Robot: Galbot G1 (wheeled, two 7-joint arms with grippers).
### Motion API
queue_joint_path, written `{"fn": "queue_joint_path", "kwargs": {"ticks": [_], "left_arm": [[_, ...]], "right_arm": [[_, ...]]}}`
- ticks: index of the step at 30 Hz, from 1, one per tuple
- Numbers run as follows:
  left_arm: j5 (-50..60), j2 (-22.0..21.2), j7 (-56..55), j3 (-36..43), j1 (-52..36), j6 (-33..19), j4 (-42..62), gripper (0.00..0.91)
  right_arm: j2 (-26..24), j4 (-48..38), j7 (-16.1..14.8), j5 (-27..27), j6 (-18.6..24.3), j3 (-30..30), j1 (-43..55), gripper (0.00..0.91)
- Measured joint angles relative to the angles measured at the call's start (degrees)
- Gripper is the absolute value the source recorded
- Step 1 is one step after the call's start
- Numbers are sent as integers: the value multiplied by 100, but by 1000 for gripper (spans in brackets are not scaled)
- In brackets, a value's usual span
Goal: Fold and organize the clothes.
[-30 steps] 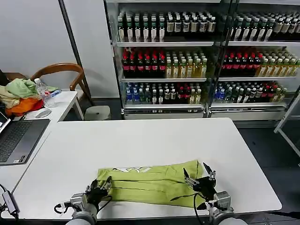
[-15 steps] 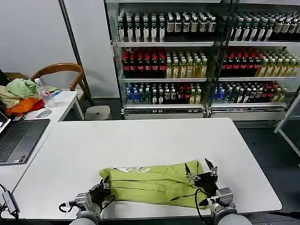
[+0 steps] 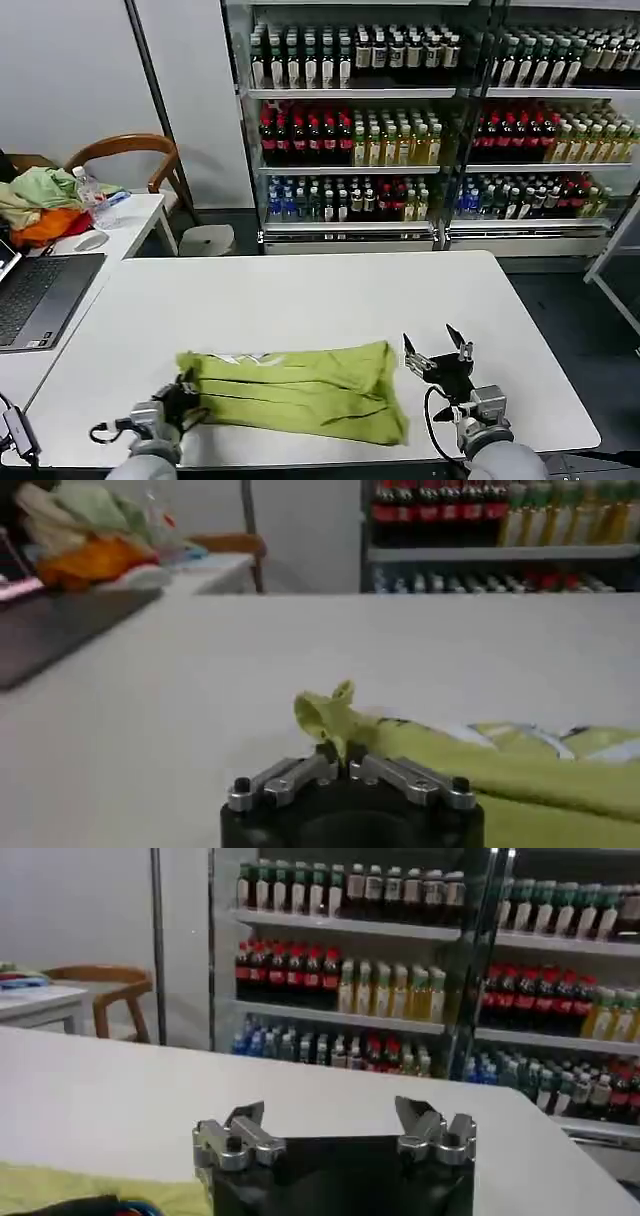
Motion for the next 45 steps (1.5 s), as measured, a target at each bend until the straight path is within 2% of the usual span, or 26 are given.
{"fn": "queue_joint_path", "kwargs": {"ticks": [12,19,31,39,45], "left_arm": [[435,309,246,-1451,163,202,-45,40],[634,311,586,-1733,247,101,-262,40],[1061,-5,1196,-739,325,-399,-684,40],[1502,-235,1577,174,170,-750,-564,40],[1660,-295,1707,683,-58,-825,-299,40]], "right_arm": [[-9,16,-2,19,13,50,-20,907],[32,7,-9,21,26,44,-31,907],[70,-50,-44,-37,42,27,-17,907],[39,-49,-69,-36,17,43,-38,907],[-8,-36,-71,-29,13,105,-92,907]]}}
